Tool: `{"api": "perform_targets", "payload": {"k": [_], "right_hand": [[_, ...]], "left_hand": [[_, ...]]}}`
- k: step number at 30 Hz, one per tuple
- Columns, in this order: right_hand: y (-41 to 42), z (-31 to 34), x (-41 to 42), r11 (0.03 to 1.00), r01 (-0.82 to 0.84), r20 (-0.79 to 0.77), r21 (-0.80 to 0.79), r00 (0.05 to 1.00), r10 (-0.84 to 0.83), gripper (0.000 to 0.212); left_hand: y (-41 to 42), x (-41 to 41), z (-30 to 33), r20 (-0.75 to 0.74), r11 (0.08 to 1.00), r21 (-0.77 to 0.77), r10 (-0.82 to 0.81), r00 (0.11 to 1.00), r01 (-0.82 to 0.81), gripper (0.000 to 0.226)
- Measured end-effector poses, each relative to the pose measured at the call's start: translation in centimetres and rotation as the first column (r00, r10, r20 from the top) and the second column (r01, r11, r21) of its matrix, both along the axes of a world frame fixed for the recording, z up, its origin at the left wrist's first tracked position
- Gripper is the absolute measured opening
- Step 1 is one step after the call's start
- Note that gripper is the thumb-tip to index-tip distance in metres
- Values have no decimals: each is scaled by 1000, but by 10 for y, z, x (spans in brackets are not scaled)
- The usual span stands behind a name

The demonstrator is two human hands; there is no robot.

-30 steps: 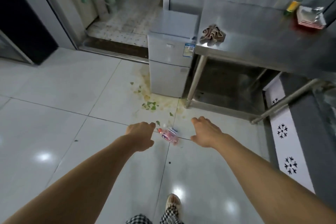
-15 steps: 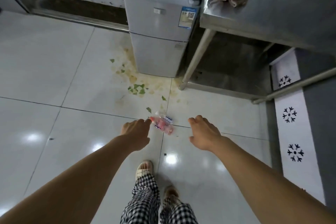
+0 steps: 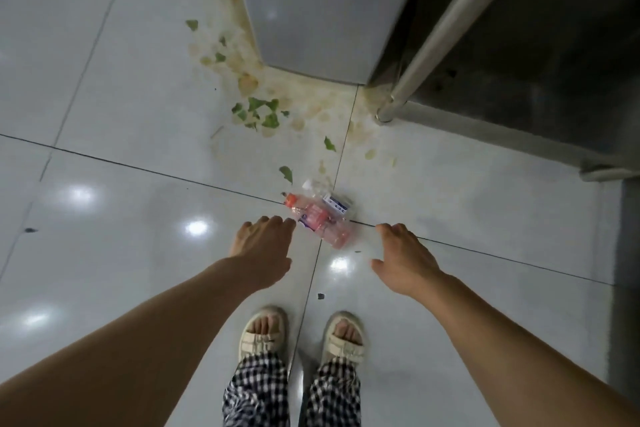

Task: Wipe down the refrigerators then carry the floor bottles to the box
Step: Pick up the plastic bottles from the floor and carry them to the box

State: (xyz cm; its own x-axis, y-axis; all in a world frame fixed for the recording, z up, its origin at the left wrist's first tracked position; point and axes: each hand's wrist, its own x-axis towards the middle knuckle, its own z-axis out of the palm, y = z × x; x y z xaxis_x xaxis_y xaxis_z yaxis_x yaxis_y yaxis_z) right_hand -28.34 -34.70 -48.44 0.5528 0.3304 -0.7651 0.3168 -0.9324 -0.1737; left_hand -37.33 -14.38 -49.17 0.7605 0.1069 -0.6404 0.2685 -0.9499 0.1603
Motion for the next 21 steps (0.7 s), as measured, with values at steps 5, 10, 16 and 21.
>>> {"api": "perform_targets", "payload": {"k": [5, 10, 16, 21], "right_hand": [[9, -118, 20, 998, -33, 34, 55, 999, 31, 54], [28, -217, 40, 990, -62, 106, 125, 993, 49, 63], [41, -295, 49, 973, -40, 160, 228, 987, 3, 59], [41, -321, 48, 961, -60, 166, 269, 986, 15, 55]], "left_hand": [[-8, 12, -115, 82, 999, 28, -31, 996, 29, 62], [-8, 27, -207, 209, 998, 11, -55, 976, 54, 67], [-6, 32, -278, 311, 990, 41, -141, 940, 135, 72], [-11, 27, -302, 391, 989, 39, -146, 909, 142, 67]]}}
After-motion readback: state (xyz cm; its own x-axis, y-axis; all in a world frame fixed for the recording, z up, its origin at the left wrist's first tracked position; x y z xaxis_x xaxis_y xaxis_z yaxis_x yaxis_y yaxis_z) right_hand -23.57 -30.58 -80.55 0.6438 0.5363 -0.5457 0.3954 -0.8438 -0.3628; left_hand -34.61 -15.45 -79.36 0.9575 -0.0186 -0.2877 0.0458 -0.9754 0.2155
